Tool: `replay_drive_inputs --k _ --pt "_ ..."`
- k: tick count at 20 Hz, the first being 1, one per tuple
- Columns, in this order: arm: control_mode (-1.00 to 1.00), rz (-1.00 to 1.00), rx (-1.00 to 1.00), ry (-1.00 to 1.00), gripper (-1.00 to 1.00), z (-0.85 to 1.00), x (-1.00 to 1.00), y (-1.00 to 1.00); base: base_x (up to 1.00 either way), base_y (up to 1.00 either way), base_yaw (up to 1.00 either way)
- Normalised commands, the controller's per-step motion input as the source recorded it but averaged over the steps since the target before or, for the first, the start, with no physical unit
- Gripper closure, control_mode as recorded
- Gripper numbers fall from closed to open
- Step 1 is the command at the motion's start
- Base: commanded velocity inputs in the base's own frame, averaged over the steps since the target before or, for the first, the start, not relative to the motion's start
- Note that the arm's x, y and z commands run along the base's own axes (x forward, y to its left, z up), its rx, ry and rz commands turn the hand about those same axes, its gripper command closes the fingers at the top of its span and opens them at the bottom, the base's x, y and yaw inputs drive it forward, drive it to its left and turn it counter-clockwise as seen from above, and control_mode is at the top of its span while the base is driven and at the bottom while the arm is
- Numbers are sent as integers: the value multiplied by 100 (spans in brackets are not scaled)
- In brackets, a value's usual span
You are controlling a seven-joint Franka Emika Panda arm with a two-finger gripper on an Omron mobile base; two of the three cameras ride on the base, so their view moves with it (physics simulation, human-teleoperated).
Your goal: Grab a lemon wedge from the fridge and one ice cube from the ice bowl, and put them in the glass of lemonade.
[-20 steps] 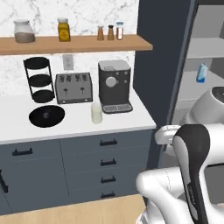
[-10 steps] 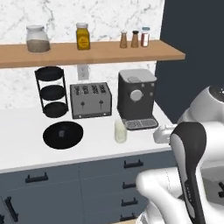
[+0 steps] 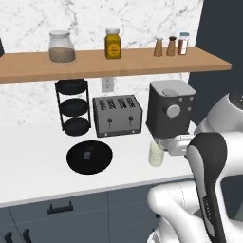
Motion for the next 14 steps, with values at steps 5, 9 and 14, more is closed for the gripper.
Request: replay_drive_inputs --k 5,9,14 --pt "-100 -1 0 8 100 0 13 0 40 9 -1" --pt "100 -2 0 11 100 0 18 0 49 -1 -3" --pt "100 0 0 0 100 0 0 0 73 -17 -3"
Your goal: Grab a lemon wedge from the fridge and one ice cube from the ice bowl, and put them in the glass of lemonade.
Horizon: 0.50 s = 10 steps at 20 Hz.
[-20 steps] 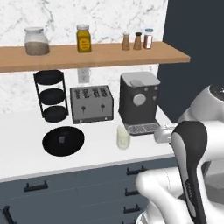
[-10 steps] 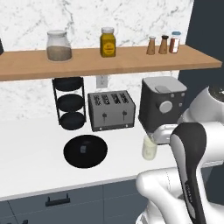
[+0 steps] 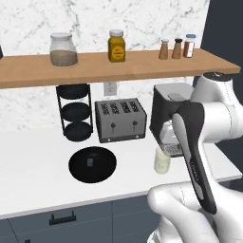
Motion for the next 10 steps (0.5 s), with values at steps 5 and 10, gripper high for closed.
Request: replay_drive_inputs --k 5,10 --pt "100 0 0 0 100 0 0 0 17 -40 0" --pt "100 0 0 0 100 0 0 0 52 -60 1"
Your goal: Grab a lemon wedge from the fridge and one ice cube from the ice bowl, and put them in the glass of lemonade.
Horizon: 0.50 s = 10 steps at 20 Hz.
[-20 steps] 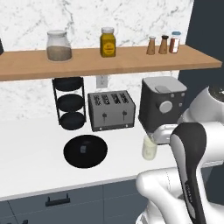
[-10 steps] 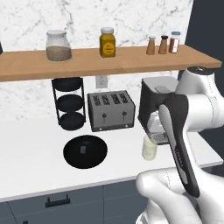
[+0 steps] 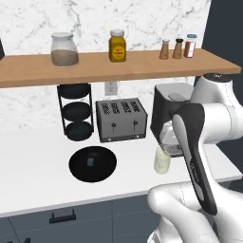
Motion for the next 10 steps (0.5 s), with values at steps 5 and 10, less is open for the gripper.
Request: replay_drive_inputs --k 5,10 --pt "100 0 0 0 100 0 0 0 -21 -18 0" --pt "100 0 0 0 100 0 0 0 -62 -6 0"
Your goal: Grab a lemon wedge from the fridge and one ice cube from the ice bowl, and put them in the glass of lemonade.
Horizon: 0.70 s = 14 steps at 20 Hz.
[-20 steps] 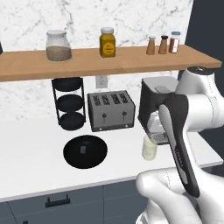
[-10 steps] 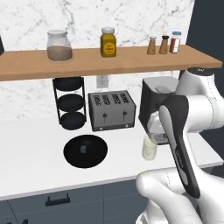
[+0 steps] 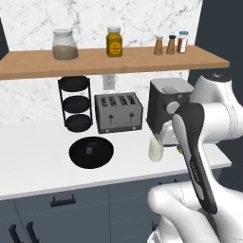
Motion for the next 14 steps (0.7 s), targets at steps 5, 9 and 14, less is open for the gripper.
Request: replay_drive_inputs --k 5,9,14 --pt "100 0 0 0 100 0 0 0 9 -23 0" --pt "100 0 0 0 100 0 0 0 96 -32 -5" --pt "100 0 0 0 100 0 0 0 47 -6 -1"
